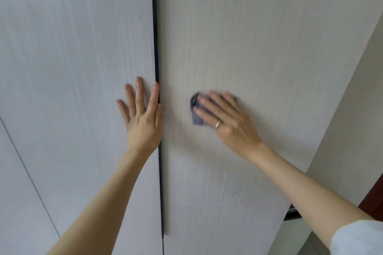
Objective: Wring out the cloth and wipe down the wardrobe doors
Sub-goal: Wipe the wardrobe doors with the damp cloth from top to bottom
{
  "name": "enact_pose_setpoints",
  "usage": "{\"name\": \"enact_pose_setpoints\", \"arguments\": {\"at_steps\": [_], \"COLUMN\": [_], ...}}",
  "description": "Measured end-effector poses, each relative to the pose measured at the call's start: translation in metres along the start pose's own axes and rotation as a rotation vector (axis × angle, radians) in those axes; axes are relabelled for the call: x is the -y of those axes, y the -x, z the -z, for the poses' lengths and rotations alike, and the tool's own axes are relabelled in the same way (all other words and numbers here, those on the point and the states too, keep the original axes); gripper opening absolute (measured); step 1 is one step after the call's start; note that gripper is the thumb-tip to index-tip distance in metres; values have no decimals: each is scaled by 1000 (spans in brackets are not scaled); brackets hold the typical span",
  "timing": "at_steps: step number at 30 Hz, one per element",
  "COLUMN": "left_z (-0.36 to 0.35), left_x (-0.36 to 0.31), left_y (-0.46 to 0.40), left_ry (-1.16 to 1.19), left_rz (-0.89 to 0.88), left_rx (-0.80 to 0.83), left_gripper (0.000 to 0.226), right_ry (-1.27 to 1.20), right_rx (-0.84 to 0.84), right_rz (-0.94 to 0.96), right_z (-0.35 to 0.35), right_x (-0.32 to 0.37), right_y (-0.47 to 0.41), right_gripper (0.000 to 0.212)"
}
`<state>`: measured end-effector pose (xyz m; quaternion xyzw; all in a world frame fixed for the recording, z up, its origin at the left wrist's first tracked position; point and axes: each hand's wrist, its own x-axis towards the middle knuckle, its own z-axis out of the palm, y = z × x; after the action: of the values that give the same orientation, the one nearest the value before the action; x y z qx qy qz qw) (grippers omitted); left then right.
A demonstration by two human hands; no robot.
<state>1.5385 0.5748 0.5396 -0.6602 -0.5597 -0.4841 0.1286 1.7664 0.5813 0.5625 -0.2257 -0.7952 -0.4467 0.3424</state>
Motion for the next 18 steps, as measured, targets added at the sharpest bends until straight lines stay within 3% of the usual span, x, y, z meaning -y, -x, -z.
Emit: {"name": "enact_pose_setpoints", "arguments": {"at_steps": [2, 4, 8, 10, 12, 16, 18], "left_z": [0, 0, -3, -4, -4, -6, -6], "left_x": [1, 1, 6, 9, 11, 13, 14], "left_y": [2, 6, 13, 14, 14, 14, 14], "left_ry": [-10, -3, -13, -30, -42, -36, -35], "left_rz": [5, 17, 34, 32, 25, 25, 14], "left_rx": [2, 14, 35, 48, 55, 53, 46], "left_gripper": [49, 48, 49, 49, 49, 49, 48], "right_ry": [4, -16, -134, -135, -108, -62, -61], "right_rx": [-118, -128, 180, 206, 109, -174, -227], "right_rz": [-192, -208, 251, 345, 242, -160, -208], "right_z": [-5, -20, -40, -36, -29, -12, -16], "right_x": [3, 22, 57, 48, 33, 8, 13], "right_y": [-18, -7, 41, 33, 5, -61, -67], "right_gripper": [38, 39, 33, 36, 38, 34, 33]}}
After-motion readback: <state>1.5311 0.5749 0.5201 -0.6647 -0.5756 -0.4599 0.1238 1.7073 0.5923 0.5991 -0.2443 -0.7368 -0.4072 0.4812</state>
